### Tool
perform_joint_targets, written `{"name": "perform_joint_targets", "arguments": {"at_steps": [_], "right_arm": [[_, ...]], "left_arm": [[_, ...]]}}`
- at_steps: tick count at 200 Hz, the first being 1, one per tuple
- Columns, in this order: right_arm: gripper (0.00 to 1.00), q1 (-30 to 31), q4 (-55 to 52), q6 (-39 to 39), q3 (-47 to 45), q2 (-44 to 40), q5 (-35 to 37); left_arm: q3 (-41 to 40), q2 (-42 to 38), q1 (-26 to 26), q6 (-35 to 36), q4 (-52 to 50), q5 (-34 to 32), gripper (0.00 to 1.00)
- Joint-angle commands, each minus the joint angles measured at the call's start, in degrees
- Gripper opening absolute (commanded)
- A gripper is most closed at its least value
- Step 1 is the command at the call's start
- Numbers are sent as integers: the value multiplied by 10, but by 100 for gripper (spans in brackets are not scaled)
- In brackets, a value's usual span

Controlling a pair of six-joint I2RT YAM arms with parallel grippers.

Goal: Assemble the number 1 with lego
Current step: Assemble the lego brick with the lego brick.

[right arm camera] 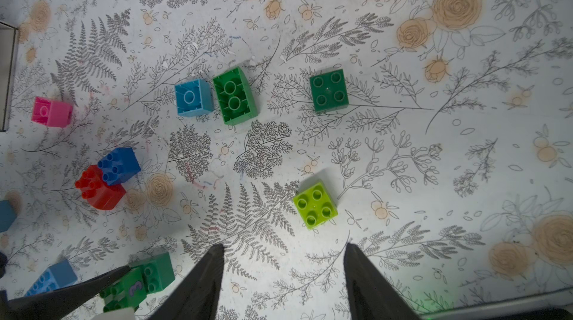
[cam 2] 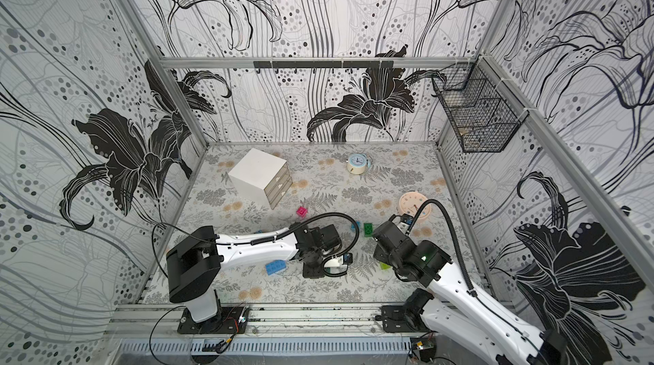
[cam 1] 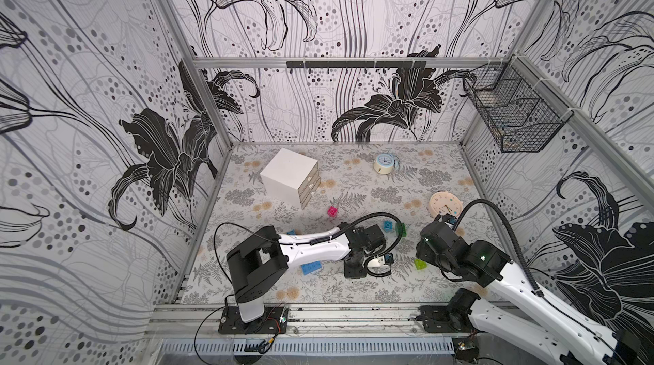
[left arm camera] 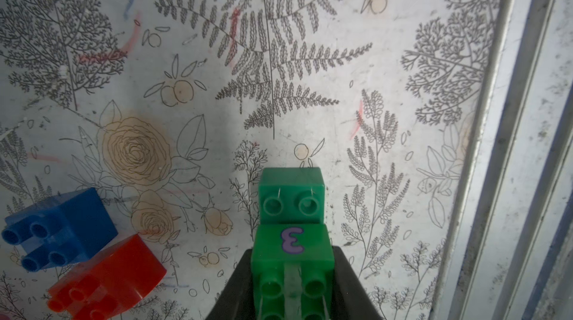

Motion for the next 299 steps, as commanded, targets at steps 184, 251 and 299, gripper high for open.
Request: {"name": "perform_joint_targets", "arguments": {"at_steps": [184,251,299], "right_arm": [[65,24,59,-74,30,119,-107],[57,178,163,-47,120,336,-134],[51,213,170,-48,164,414,-150]], "left_arm": [[-226,-339,0,-298,345,-168,83],[-369,-487,28,-643,411,-364,85],[-401,-501,52,-724,397,-341,86]]}}
